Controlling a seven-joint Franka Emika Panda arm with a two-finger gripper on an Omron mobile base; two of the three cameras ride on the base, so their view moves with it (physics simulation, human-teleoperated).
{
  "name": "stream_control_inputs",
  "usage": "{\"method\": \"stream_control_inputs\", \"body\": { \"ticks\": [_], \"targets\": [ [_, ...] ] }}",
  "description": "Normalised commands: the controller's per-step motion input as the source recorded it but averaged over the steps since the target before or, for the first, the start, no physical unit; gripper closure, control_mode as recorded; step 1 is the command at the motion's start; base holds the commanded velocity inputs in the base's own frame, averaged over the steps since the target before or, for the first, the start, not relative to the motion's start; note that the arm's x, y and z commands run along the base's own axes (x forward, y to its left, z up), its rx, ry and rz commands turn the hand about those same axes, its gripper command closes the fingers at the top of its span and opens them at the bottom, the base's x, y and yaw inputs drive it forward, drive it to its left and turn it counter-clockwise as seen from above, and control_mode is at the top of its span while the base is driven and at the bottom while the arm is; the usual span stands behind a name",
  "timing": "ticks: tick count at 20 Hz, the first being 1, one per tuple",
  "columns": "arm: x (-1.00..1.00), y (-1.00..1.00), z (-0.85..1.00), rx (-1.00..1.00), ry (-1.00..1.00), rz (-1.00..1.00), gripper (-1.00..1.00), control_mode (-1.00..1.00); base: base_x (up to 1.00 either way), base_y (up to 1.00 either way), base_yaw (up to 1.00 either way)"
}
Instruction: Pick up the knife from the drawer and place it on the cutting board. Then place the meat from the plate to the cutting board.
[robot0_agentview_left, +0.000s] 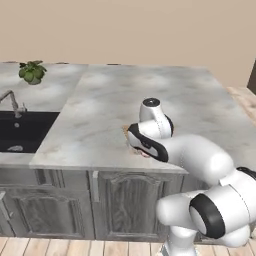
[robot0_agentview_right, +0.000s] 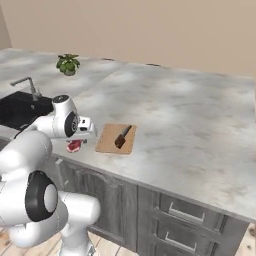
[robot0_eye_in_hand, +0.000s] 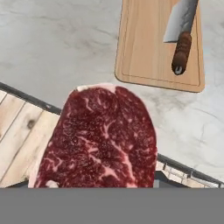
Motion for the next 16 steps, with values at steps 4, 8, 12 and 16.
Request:
{"method": "stream_control_inputs", "body": {
  "ticks": [4,8,12,16],
  "targets": [
    [0.00,0.00,0.00,0.00,0.00,0.00,1.00,1.00,0.44,-0.51,-0.09],
    [0.00,0.00,0.00,0.00,0.00,0.00,1.00,1.00,0.54,0.24,-0.27],
    [0.00,0.00,0.00,0.00,0.00,0.00,1.00,1.00,0.55,0.26,-0.26],
    [0.00,0.00,0.00,0.00,0.00,0.00,1.00,1.00,0.66,0.28,-0.27]
  ]
}}
